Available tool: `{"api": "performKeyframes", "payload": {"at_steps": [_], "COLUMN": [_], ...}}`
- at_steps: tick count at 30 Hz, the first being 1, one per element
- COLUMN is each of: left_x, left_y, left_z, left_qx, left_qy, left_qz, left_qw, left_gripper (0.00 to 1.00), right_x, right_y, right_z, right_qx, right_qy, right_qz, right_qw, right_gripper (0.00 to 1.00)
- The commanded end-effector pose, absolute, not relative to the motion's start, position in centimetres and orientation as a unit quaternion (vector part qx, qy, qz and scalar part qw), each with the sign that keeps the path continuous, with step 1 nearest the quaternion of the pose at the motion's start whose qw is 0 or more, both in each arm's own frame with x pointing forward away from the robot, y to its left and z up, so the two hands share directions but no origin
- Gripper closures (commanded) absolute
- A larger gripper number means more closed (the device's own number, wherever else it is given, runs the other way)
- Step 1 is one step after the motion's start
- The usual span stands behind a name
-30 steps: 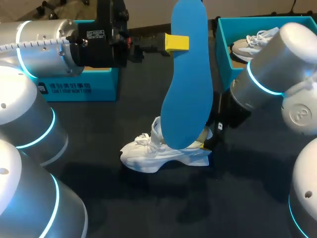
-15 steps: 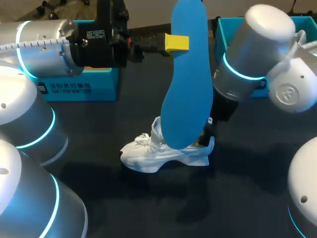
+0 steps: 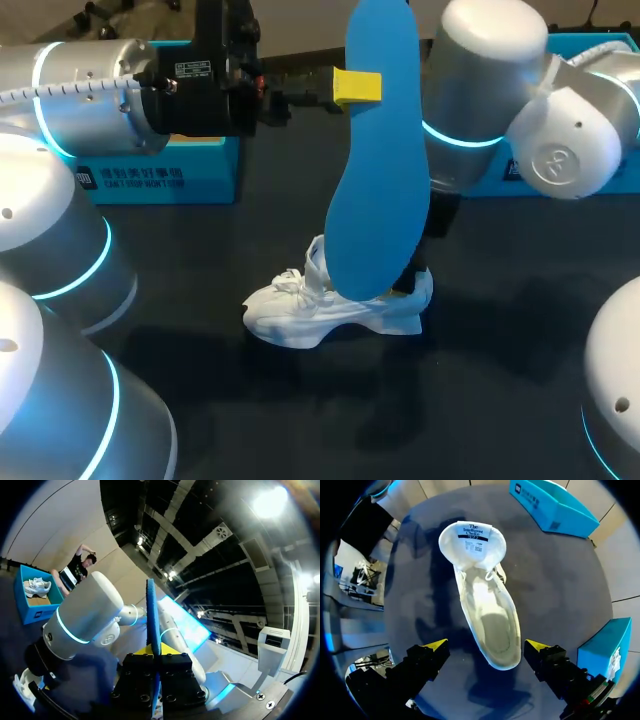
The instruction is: Take the shoe out of the shoebox, open the shoe tongue, remove and reinsert the insole, then place the shoe into the shoebox
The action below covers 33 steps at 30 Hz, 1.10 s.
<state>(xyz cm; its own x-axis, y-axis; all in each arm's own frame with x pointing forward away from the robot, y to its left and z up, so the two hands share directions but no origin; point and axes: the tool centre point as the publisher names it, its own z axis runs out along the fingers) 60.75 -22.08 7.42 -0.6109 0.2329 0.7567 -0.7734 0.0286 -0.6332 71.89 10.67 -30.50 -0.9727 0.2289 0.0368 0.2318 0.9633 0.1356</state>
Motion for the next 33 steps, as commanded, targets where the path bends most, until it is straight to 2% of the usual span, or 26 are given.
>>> {"api": "performKeyframes", "payload": {"at_steps": [1, 25, 33], "left_x": [60.7, 60.7, 60.7], "left_y": [-22.1, -22.1, -22.1], "left_z": [7.3, 7.3, 7.3], "left_qx": [0.223, 0.223, 0.223], "left_qy": [-0.608, -0.608, -0.608], "left_qz": [0.66, 0.66, 0.66], "left_qw": [0.381, 0.381, 0.381], "left_gripper": [1.0, 1.0, 1.0], "right_x": [71.9, 71.9, 73.5], "right_y": [11.0, 11.0, 12.9], "right_z": [-30.6, -30.6, -30.4], "right_qx": [-0.118, -0.118, -0.098], "right_qy": [-0.991, -0.991, -0.993], "right_qz": [-0.069, -0.069, -0.064], "right_qw": [0.009, 0.009, 0.004], "right_gripper": [0.0, 0.0, 0.0]}}
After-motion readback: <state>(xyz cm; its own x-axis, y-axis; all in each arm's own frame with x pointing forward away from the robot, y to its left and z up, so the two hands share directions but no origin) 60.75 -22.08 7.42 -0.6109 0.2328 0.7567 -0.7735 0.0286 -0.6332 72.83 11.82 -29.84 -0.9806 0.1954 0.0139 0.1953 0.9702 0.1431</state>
